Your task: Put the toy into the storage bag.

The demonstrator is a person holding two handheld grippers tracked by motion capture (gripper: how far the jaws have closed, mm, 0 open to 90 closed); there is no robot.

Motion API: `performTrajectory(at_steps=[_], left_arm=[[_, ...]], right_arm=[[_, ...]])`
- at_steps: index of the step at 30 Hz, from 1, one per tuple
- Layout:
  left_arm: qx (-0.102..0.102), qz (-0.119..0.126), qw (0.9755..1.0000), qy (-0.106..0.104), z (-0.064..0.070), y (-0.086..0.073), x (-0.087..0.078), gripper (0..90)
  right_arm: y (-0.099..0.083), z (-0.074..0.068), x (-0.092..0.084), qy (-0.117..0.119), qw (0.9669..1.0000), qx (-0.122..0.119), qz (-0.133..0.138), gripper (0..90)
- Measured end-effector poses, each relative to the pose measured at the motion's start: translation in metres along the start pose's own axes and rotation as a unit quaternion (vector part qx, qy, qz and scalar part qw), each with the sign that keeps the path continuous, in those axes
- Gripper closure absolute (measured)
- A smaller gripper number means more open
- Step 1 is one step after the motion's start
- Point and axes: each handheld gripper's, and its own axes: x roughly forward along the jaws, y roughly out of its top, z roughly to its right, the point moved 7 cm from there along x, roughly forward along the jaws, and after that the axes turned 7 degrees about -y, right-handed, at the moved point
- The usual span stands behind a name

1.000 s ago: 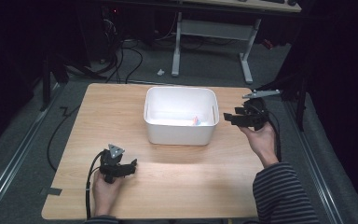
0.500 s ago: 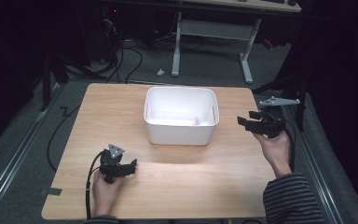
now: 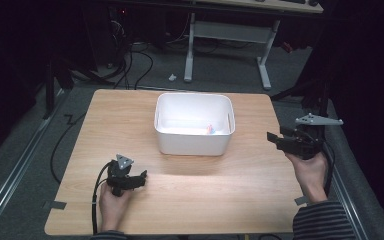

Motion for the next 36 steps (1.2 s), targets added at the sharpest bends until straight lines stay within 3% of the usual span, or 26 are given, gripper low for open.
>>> performTrajectory(at_steps=[11, 14, 16, 17, 27, 36], left_arm=[[0.0, 0.0, 1.0, 0.0, 0.0, 0.0, 0.0, 17.8], [0.0, -0.001, 1.0, 0.0, 0.0, 0.0, 0.0, 17.8], [0.001, -0.001, 1.0, 0.0, 0.0, 0.0, 0.0, 17.8], [0.001, -0.001, 1.0, 0.0, 0.0, 0.0, 0.0, 17.8], [0.0, 0.0, 1.0, 0.0, 0.0, 0.0, 0.0, 17.7], [0.001, 0.0, 1.0, 0.001, 0.0, 0.0, 0.0, 17.7]], right_arm=[[-0.011, -0.014, -0.011, -0.013, 0.9991, -0.04, -0.006, 42.8], [-0.019, -0.021, -0.009, -0.002, 0.999, -0.042, -0.016, 42.3], [-0.022, -0.022, -0.008, -0.006, 0.9987, -0.047, -0.018, 42.4], [-0.027, -0.026, -0.008, -0.002, 0.9988, -0.048, -0.01, 42.7], [-0.049, -0.036, -0.006, 0.018, 0.9992, -0.036, -0.007, 42.8], [-0.07, -0.042, 0.017, 0.038, 0.9988, -0.023, -0.02, 41.8]])
